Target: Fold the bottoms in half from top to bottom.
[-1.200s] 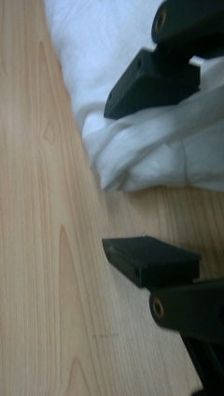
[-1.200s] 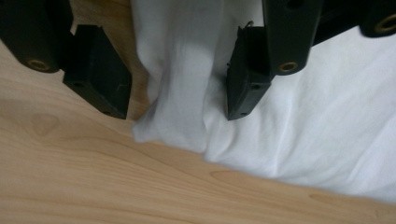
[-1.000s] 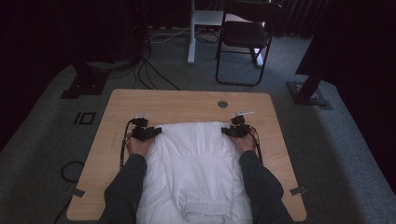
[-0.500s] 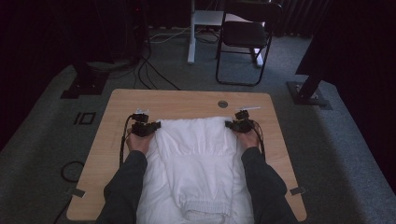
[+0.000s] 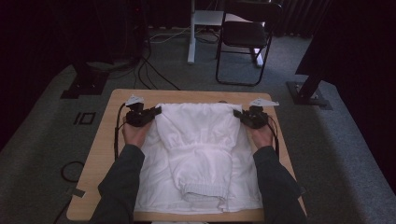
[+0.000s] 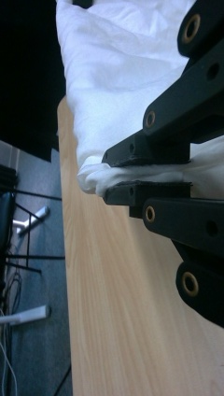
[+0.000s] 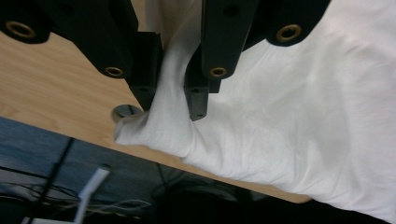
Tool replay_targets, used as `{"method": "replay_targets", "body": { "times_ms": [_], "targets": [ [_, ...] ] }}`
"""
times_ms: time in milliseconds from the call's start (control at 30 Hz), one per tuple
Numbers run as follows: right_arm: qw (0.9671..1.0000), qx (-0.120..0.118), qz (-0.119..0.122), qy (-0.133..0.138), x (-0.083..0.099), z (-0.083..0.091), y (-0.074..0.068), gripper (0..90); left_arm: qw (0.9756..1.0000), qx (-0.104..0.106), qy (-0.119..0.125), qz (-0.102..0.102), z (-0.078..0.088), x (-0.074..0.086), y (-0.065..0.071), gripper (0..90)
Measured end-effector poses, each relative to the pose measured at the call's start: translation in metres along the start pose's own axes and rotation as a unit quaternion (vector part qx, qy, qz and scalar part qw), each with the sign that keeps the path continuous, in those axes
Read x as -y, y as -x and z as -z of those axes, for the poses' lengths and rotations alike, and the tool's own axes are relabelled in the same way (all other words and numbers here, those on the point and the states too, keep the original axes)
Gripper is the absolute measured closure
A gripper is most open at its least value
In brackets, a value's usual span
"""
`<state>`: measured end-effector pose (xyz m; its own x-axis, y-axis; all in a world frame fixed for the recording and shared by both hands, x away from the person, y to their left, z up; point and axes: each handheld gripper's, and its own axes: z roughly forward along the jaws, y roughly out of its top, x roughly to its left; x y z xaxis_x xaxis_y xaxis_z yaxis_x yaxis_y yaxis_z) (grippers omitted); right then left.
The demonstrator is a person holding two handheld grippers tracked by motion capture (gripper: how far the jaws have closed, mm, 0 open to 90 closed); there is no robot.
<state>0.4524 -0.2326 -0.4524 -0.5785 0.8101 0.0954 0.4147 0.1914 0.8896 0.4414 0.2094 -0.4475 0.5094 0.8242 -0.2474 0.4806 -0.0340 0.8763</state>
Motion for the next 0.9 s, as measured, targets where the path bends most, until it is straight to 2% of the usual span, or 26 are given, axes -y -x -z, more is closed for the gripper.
{"method": "replay_targets", "body": {
  "times_ms": [133, 267, 433, 500, 533, 567, 667, 733, 833, 900],
  "targets": [
    [0.9995, -0.026, 0.007, 0.016, 0.011, 0.023, -0.007, 81.2, 0.9996, 0.025, 0.011, -0.009, 0.018, 0.011, 0.008, 83.2],
    [0.9991, -0.031, 0.02, 0.022, 0.024, 0.039, -0.018, 82.3, 0.9989, 0.038, 0.014, -0.025, 0.037, 0.024, 0.019, 83.3],
    [0.9983, -0.049, 0.009, 0.031, 0.047, 0.058, -0.029, 82.4, 0.998, 0.049, 0.011, -0.039, 0.058, 0.045, 0.029, 83.3],
    [0.9983, -0.051, 0.009, 0.028, 0.052, 0.061, -0.032, 82.5, 0.9979, 0.051, 0.008, -0.039, 0.061, 0.05, 0.031, 83.2],
    [0.9984, -0.051, 0.008, 0.024, 0.058, 0.064, -0.035, 82.5, 0.9977, 0.052, 0.001, -0.043, 0.066, 0.06, 0.035, 83.2],
    [0.9985, -0.052, 0.008, 0.016, 0.069, 0.069, -0.041, 82.4, 0.9976, 0.053, -0.002, -0.044, 0.069, 0.065, 0.037, 83.1],
    [0.9984, -0.056, -0.003, 0.01, 0.084, 0.076, -0.046, 82.4, 0.9973, 0.059, -0.009, -0.043, 0.077, 0.08, 0.043, 83.0],
    [0.9984, -0.057, -0.004, -0.004, 0.097, 0.08, -0.051, 82.3, 0.9969, 0.064, -0.016, -0.043, 0.081, 0.093, 0.048, 83.0],
    [0.9978, -0.06, -0.008, -0.026, 0.114, 0.083, -0.055, 82.2, 0.9955, 0.057, -0.051, -0.055, 0.082, 0.116, 0.056, 83.1],
    [0.9976, -0.059, -0.008, -0.034, 0.119, 0.084, -0.056, 82.2, 0.9949, 0.058, -0.06, -0.056, 0.081, 0.121, 0.057, 83.1]
  ]
}}
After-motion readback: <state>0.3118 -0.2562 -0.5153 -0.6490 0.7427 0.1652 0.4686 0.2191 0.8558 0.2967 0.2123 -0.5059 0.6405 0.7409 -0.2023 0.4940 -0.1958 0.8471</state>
